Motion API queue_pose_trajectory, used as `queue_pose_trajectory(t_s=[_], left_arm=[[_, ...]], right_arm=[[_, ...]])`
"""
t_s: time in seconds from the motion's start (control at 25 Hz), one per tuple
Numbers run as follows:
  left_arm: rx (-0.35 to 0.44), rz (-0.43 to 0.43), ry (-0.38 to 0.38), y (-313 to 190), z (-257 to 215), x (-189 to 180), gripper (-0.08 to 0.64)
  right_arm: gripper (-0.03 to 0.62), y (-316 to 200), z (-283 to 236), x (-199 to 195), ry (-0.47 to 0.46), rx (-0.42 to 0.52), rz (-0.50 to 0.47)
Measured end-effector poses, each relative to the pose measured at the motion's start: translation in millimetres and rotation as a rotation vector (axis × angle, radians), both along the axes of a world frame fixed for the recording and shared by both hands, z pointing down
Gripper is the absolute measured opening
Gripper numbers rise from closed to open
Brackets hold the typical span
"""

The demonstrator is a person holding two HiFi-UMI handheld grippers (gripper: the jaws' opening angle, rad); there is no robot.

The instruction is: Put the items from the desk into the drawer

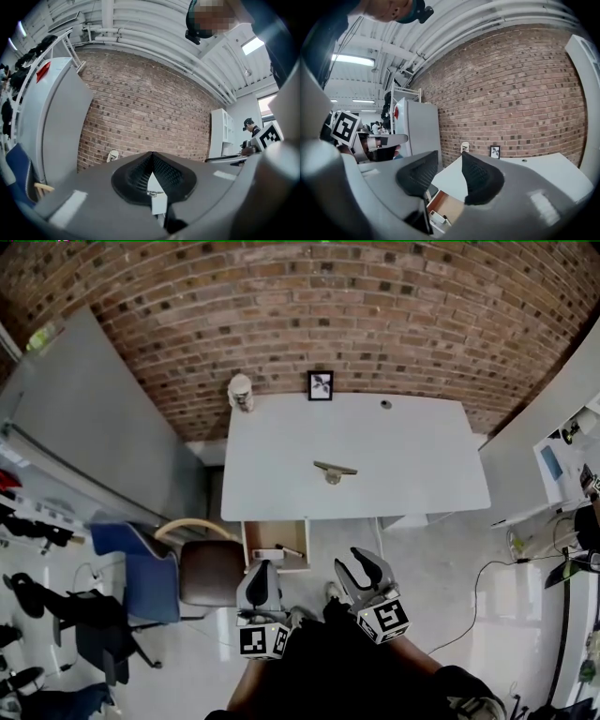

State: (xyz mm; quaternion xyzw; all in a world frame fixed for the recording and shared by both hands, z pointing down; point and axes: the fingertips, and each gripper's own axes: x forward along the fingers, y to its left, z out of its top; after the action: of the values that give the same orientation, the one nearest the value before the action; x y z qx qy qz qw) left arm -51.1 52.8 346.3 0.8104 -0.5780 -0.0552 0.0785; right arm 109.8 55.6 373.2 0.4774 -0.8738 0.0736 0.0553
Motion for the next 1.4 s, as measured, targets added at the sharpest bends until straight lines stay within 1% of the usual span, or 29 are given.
queue_pose_trajectory(t_s=[0.04,0.24,0.44,0.72,0.92,1.12,1.28,1.4], left_arm=[[0.000,0.002,-0.003,0.0,-1.1,0.5,0.020],[0.003,0.004,-0.005,-2.9,-1.6,2.4,0.020],[-0.003,-0.001,-0.005,-7.1,-3.5,7.2,0.020],[-0.020,0.000,0.002,-18.9,-6.8,19.7,0.020],[-0.032,0.007,0.017,-33.0,-6.9,28.2,0.020],[-0.058,0.008,0.028,-50.4,-5.7,37.3,0.020],[-0.066,0.005,0.037,-66.4,-5.2,44.7,0.020],[-0.074,0.003,0.038,-79.3,-3.5,49.3,0.020]], right_arm=[[0.167,-2.8,1.1,2.3,-0.002,0.000,0.010],[0.169,-25.0,13.2,14.8,-0.007,-0.015,0.035],[0.169,-56.6,26.3,33.3,-0.058,-0.071,0.057],[0.169,-109.7,41.2,54.7,-0.054,-0.098,0.075],[0.169,-150.7,62.4,64.2,-0.012,-0.121,0.078],[0.169,-189.5,94.1,68.4,0.039,-0.166,0.071],[0.169,-215.2,125.8,68.5,0.091,-0.211,0.057],[0.169,-233.2,156.9,68.2,0.149,-0.252,0.042]])
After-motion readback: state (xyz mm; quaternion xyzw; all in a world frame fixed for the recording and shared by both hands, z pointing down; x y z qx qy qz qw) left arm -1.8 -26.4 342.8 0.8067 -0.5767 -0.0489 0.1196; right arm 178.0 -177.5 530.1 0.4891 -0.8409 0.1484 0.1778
